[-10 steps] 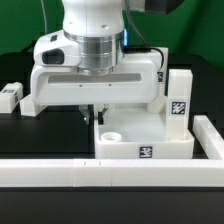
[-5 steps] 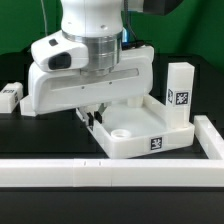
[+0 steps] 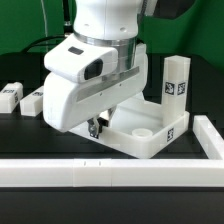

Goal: Assemble desk

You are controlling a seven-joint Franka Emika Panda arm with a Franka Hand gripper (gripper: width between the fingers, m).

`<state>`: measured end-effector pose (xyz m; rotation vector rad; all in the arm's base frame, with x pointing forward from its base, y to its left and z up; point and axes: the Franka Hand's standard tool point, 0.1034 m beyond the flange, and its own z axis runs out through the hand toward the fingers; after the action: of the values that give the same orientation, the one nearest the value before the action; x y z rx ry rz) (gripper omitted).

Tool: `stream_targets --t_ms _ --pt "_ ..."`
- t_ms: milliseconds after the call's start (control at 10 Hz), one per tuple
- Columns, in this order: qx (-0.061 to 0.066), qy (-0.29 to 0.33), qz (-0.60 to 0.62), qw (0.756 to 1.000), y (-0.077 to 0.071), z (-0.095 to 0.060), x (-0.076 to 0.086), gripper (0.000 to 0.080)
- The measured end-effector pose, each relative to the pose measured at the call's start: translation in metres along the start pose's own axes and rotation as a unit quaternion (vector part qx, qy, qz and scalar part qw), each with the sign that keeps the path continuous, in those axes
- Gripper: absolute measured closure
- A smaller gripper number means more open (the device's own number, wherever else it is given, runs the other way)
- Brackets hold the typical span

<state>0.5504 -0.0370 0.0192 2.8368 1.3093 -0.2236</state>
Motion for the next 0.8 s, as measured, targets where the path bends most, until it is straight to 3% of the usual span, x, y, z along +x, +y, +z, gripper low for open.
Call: stream_targets --t_ms 400,800 --pt "-0.006 -0.011 -0.116 0.993 0.005 0.0 -0.005 0.0736" --pt "-0.023 -0.02 -0.242 0.97 0.011 -0.009 0.031 0.0736"
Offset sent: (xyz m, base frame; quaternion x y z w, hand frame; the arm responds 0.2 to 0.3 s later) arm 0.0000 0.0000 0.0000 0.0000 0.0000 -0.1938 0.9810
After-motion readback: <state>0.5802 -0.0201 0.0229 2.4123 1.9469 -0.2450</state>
